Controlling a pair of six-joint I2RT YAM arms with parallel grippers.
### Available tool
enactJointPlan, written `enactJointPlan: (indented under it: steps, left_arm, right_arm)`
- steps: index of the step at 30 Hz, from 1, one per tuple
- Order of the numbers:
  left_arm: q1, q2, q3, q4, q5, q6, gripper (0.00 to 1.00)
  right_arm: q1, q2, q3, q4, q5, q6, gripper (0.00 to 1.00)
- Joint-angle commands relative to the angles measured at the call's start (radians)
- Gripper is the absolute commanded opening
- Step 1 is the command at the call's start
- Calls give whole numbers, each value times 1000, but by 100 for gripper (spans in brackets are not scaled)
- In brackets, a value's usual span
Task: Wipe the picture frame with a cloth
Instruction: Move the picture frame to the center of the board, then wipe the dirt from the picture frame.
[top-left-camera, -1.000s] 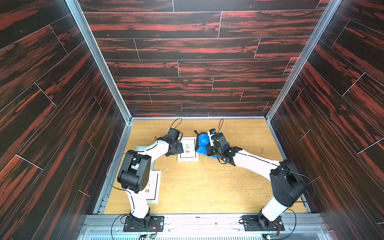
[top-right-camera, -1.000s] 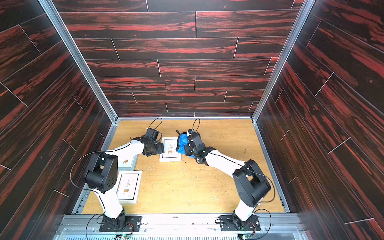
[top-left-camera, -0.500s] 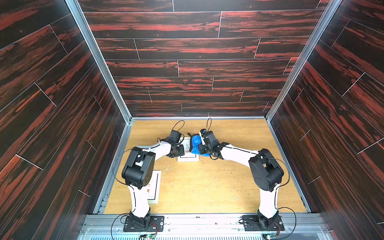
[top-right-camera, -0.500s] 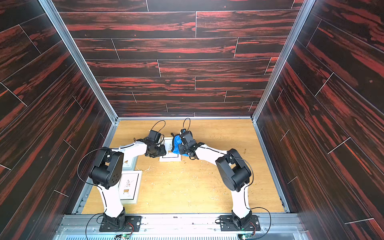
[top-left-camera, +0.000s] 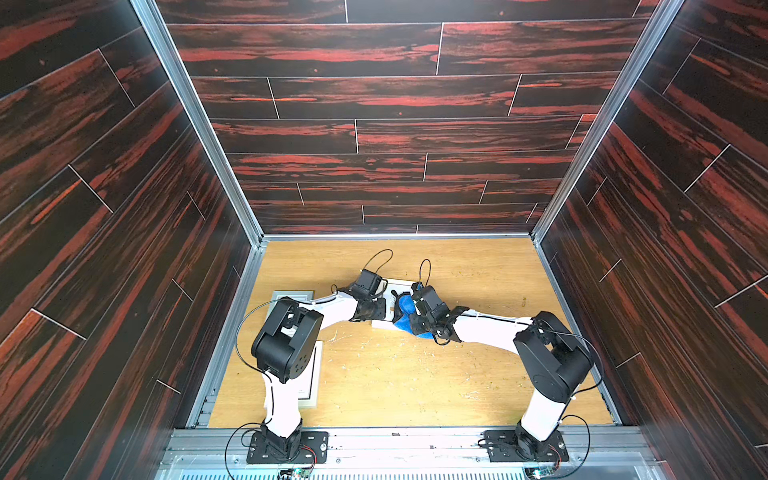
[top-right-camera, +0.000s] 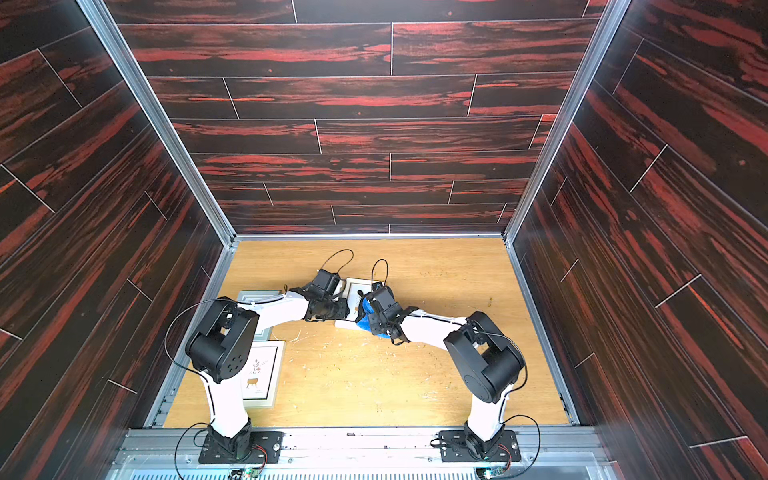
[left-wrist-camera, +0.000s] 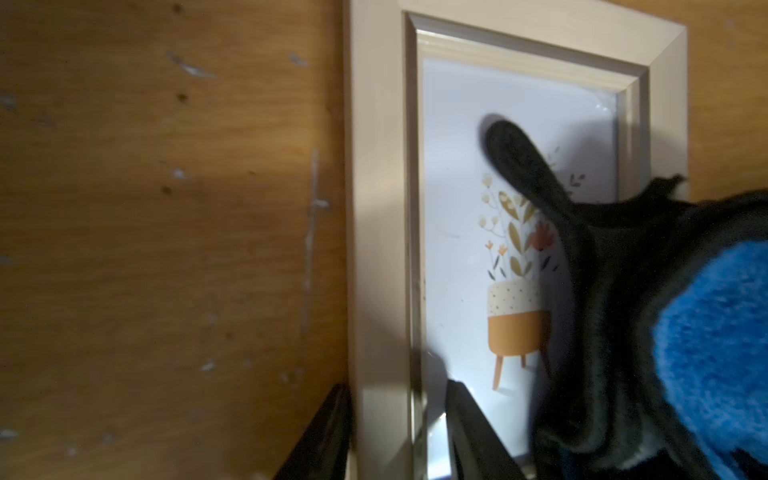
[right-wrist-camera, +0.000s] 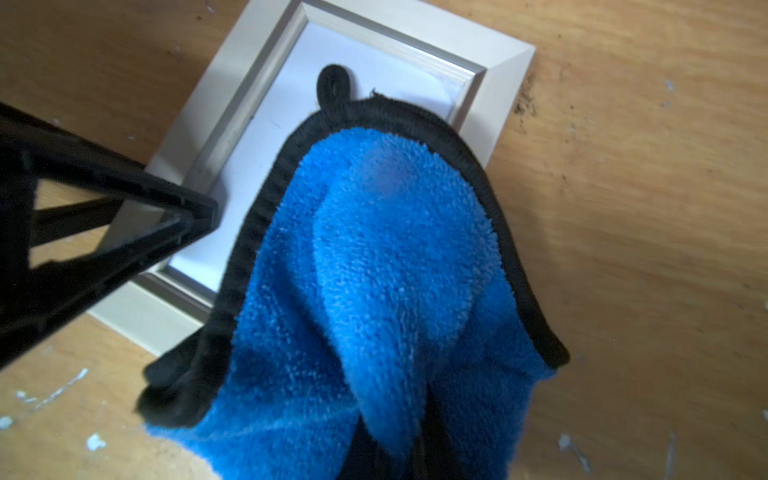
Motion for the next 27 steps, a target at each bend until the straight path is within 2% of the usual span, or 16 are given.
enactJointPlan:
  steps: [1,8,15,18,21,27]
  left_arm:
    - [-32,3,-63,-54,42,20,40]
    - [-49,-24,-108,-41,35,24,38]
    - [-51,-24,-123,-28,40,22,37]
    - [-51,-29,-127,-20,36,20,37]
    - [-51,-25,-129,-19,34,23,37]
    - [-53,-15,-137,10,76,25,37]
  right_arm:
    - [9,-6,12,-23,28,19,0]
    - [-2,161,190,-115,186,21,0]
    - [-35,262,354,-151,227,-6,0]
    - [-33,230,304,-141,191,-3,0]
    - [-13,153,188,-115,122,13,0]
    - [25,41,69,-129,105,57,0]
